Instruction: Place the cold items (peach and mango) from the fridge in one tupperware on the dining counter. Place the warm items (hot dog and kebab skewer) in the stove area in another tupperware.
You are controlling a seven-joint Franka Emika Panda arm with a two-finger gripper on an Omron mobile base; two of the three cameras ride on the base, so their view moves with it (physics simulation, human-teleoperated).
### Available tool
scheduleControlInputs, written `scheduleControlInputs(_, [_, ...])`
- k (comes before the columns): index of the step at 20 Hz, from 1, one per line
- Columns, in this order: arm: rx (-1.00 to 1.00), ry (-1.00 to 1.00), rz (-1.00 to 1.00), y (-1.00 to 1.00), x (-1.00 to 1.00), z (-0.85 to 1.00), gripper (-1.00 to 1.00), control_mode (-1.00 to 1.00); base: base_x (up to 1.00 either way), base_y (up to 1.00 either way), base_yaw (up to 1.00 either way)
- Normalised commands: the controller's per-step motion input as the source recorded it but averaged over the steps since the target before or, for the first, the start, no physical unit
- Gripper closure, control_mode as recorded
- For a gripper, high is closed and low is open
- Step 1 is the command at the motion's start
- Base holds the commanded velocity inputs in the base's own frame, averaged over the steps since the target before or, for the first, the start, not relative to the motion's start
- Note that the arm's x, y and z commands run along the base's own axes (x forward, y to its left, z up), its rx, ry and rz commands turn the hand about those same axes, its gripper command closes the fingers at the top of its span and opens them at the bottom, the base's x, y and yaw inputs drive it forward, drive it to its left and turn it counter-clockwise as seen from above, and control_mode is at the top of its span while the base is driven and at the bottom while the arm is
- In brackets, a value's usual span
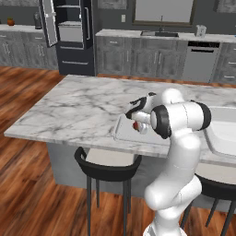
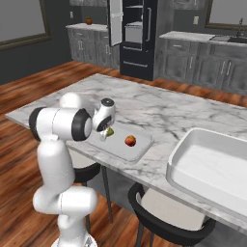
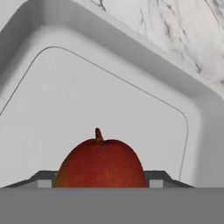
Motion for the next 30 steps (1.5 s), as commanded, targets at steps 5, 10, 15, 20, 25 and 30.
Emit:
scheduleControlInputs(5, [0.00, 0.00, 0.12, 0.00, 0.65, -0.59, 1.00, -1.00, 0.00, 0.00, 0.00])
scheduleControlInputs(10, [0.00, -0.06, 0.08, 0.00, 0.17, -0.17, -1.00, -1.00, 0.00, 0.00, 0.00])
scheduleControlInputs(15, [0.00, -0.09, 0.06, 0.00, 0.09, 0.00, -1.00, -1.00, 0.00, 0.00, 0.00])
scheduleControlInputs(20, [0.00, -0.11, 0.19, -0.16, -0.09, 0.22, -1.00, -1.00, 0.00, 0.00, 0.00])
scheduleControlInputs(25, [-0.04, -0.13, 0.33, -0.21, -0.63, 0.78, -1.00, -1.00, 0.00, 0.00, 0.00])
scheduleControlInputs(30, [-0.34, 0.00, 0.29, 0.00, -0.77, 0.66, -1.00, -1.00, 0.00, 0.00, 0.00])
